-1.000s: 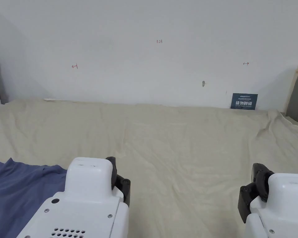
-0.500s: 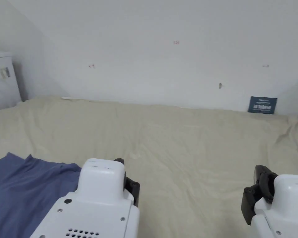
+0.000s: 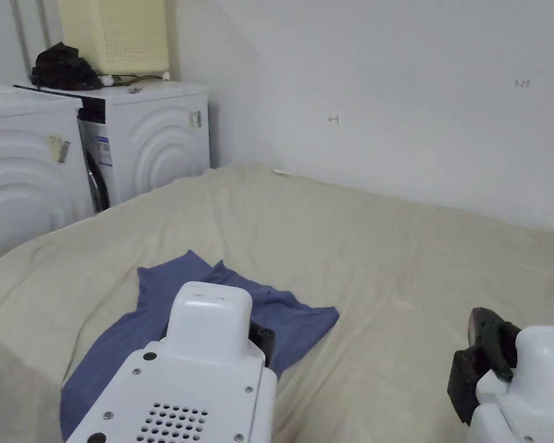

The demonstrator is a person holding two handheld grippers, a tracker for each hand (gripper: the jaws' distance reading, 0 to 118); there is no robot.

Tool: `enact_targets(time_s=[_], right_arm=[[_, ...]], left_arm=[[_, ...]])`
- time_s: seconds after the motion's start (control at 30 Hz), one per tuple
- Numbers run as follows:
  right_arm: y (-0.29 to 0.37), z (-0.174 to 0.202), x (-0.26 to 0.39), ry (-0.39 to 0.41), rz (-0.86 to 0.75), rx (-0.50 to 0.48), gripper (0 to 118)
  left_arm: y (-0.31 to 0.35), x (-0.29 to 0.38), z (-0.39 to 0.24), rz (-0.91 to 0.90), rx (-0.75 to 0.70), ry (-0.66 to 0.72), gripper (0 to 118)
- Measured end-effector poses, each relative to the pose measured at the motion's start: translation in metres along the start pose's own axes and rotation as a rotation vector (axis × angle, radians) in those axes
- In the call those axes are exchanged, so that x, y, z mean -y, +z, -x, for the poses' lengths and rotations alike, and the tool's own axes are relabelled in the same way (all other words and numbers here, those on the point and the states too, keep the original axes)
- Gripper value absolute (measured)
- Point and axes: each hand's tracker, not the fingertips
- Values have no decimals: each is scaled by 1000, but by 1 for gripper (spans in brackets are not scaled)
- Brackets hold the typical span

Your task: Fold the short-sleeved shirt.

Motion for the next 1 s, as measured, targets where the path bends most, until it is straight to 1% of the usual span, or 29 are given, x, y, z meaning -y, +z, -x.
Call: enact_targets(time_s=[0.03,0.13,0.37,0.5,0.57,0.63,0.67,0.77,0.87,0.9,0.93,1.0], right_arm=[[-4,7,0,-1,6,-28,0],[-14,25,3,23,19,-52,0],[-39,47,15,42,86,-84,0],[-60,55,30,80,146,-72,0],[-75,58,39,82,192,-73,0],[-91,66,46,75,235,-71,0],[-98,68,50,73,256,-76,0],[-117,75,60,78,298,-83,0],[-131,81,66,93,322,-85,0],[-135,82,67,96,330,-88,0],[-138,83,68,98,336,-89,0],[-144,84,70,103,349,-90,0]], left_arm=[[-2,2,8,9,-31,12,0],[-11,9,24,38,-67,23,0],[-47,31,41,126,-65,50,0],[-85,59,47,247,-52,71,0],[-106,76,50,290,-33,100,0],[-137,96,54,360,8,158,0],[-149,105,56,427,8,157,0],[-192,136,55,511,10,123,0],[-220,158,64,575,47,229,0],[-227,162,68,575,28,279,1],[-231,164,71,600,16,283,15],[-238,167,76,587,22,266,59]])
